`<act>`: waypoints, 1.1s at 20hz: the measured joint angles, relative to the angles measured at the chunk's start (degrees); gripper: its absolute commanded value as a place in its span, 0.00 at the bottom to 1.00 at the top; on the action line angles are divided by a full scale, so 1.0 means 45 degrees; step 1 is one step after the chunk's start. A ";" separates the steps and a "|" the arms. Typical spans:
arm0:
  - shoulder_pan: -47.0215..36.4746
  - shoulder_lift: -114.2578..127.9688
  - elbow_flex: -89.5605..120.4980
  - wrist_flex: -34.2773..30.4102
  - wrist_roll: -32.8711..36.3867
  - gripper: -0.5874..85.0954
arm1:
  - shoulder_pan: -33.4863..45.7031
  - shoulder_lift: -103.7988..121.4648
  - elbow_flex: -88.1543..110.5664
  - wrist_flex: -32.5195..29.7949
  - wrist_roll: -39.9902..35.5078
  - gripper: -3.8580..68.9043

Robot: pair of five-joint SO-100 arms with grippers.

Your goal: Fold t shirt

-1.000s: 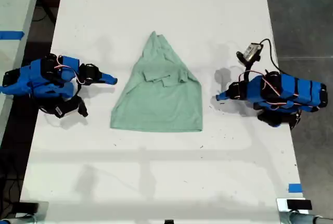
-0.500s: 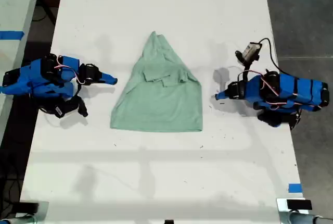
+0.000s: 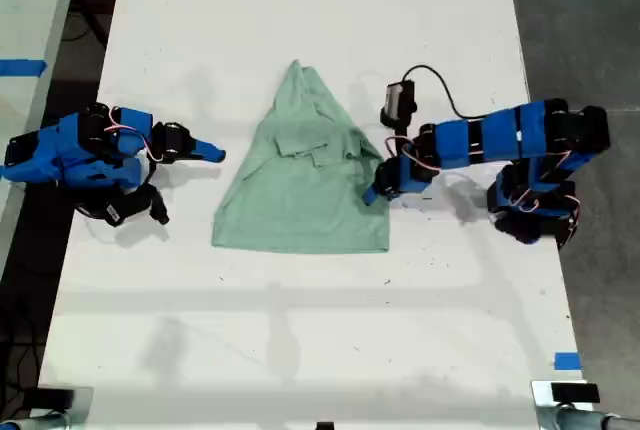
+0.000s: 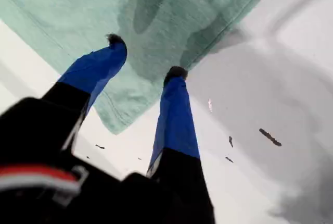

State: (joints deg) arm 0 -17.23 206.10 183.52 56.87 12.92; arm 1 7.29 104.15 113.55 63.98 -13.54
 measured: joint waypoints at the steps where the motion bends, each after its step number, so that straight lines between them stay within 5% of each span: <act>1: 0.0000 0.0000 0.0000 0.0000 0.0000 0.01 | -0.0156 -0.0293 -0.0020 -0.0059 0.0234 0.29; 7: 0.0000 0.0000 0.0000 0.0000 0.0000 0.01 | -0.0391 -0.0391 0.0840 -0.0234 0.0977 0.30; 10: 0.0000 0.0000 0.0000 0.0000 0.0000 0.01 | -0.0410 -0.0176 0.1934 -0.1289 0.1426 0.06; 14: 0.0000 0.0000 0.0000 0.0020 0.0000 0.01 | -0.0352 0.0078 0.2891 -0.2324 0.1621 0.06; 16: 0.0000 0.0000 0.0000 0.0020 0.0000 0.01 | -0.0176 0.0430 0.2734 -0.2051 0.1621 0.06; 19: 0.0000 0.0000 0.0000 0.0020 0.0000 0.01 | 0.0117 0.0605 0.1289 0.0137 0.1094 0.06; 22: 0.0000 0.0000 0.0000 0.0020 0.0000 0.01 | -0.0137 0.0625 -0.0977 -0.0137 -0.0703 0.06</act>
State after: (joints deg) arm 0 -17.23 206.10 183.52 56.95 12.92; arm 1 6.68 106.96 109.16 63.37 -16.70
